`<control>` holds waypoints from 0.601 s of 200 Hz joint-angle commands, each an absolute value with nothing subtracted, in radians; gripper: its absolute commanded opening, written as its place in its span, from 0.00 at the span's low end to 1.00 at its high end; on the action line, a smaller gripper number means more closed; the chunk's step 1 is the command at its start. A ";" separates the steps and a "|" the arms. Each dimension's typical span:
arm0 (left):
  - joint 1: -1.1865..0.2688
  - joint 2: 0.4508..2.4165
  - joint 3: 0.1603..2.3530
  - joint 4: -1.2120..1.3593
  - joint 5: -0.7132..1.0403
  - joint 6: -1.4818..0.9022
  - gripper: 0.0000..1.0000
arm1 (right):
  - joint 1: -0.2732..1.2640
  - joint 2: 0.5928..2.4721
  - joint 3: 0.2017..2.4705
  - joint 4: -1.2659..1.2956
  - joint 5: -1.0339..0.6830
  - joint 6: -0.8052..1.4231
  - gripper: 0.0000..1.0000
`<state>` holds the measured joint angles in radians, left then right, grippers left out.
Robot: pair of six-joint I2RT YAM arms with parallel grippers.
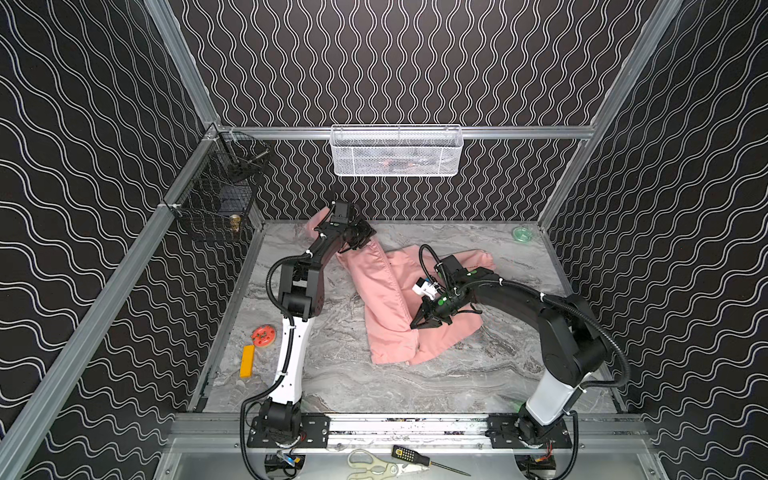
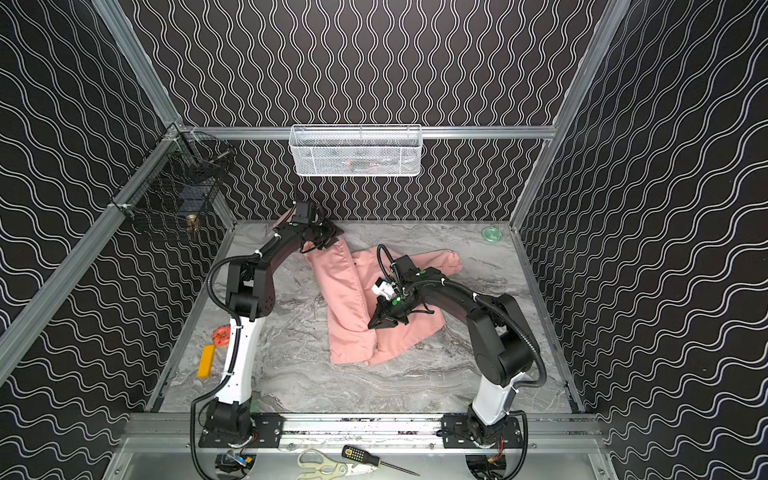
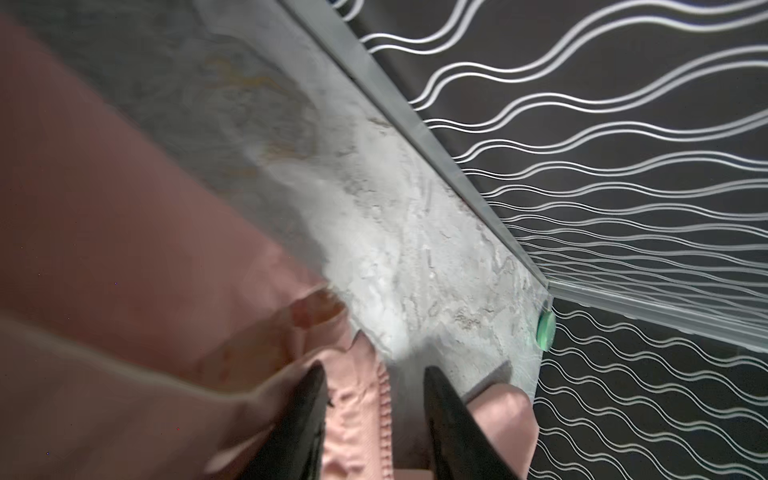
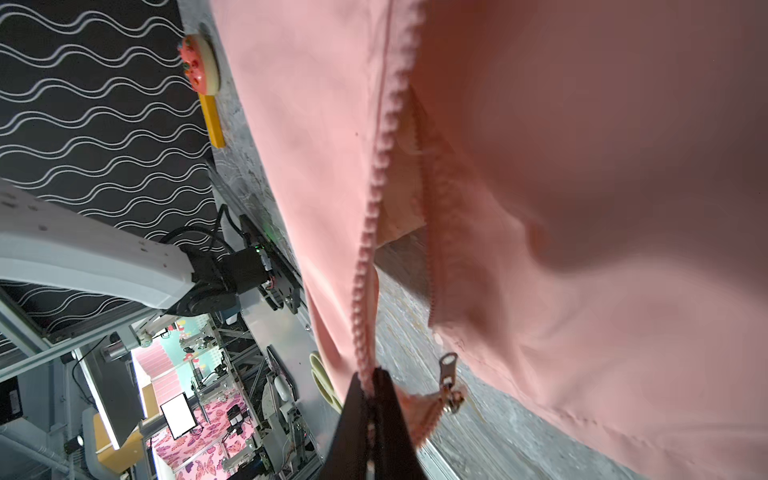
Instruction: Zip up the jacket
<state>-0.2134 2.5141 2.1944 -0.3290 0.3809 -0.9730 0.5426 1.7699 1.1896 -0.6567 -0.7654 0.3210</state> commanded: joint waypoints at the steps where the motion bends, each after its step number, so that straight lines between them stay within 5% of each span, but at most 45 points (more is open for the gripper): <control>1: -0.222 2.429 2.147 -0.231 0.370 -0.957 0.49 | 0.542 1.775 1.195 -0.723 -0.697 0.304 0.13; 22: -0.222 2.314 2.049 -0.266 0.327 -0.918 0.52 | 0.527 1.750 1.202 -0.729 -0.619 0.316 0.45; 42: -0.221 2.195 1.957 -0.311 0.301 -0.867 0.53 | 0.503 1.690 1.228 -0.733 -0.522 0.338 0.62; 83: -0.221 1.946 1.733 -0.423 0.260 -0.795 0.54 | 0.449 1.661 1.352 -0.771 -0.206 0.381 0.75; 120: -0.207 1.807 1.486 -0.459 0.276 -0.778 0.56 | 0.384 1.842 1.593 -0.829 -0.120 0.358 0.77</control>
<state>-0.2176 1.8534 1.6005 -0.3969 0.2733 -0.8150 0.4049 1.7451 1.4738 -0.7696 -0.2607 0.3599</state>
